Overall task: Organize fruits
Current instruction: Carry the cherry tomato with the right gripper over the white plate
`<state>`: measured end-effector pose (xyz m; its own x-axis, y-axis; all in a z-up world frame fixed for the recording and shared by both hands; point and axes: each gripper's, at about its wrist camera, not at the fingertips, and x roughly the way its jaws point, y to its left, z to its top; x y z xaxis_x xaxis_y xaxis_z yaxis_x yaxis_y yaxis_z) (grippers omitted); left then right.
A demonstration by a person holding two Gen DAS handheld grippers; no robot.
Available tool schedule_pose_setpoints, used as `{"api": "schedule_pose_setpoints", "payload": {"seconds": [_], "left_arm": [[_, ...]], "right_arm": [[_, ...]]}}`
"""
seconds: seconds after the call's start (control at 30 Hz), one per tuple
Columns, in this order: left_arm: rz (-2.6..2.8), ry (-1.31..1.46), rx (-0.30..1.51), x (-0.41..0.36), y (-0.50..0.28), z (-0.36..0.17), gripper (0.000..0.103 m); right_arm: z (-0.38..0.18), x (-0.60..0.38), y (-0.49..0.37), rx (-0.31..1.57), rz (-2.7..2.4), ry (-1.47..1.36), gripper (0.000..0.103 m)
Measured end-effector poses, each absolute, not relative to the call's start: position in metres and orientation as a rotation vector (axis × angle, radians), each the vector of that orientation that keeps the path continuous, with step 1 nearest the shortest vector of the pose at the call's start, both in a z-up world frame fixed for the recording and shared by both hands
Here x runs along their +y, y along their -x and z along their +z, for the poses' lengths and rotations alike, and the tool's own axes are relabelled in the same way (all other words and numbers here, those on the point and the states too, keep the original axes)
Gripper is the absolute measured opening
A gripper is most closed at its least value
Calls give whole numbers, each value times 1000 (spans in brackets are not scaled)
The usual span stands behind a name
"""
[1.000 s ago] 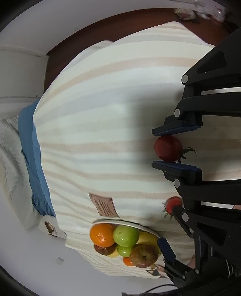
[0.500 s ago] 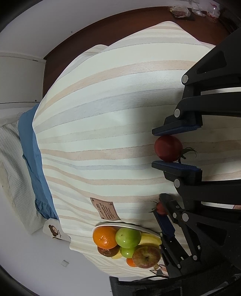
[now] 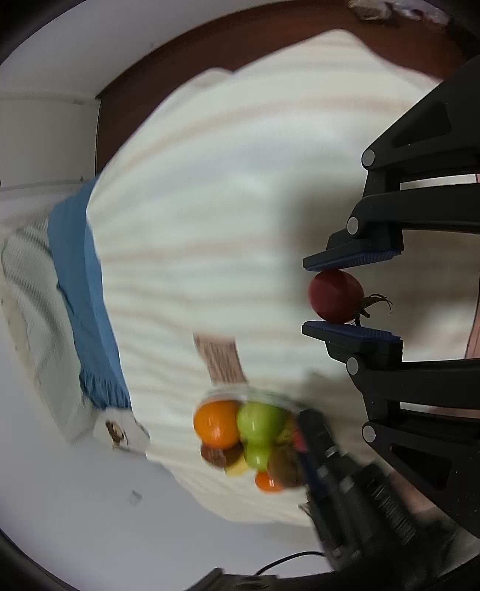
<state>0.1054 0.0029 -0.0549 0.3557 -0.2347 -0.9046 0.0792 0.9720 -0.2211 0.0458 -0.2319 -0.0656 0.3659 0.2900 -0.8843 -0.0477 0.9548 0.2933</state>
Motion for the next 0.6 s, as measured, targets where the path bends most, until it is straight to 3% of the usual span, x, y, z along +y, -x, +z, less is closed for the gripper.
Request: {"api": "schedule_pose_setpoints", "payload": {"seconds": [0.23,0.6], "left_arm": [[-101,180,1174,70,-104,-29,24],[-47,250,1237,125,-82,-74,24]], "right_arm": [[-65,-163,-57,1172,366,-255,30],[-103,-89,-65,1185,454,-225,30]]}}
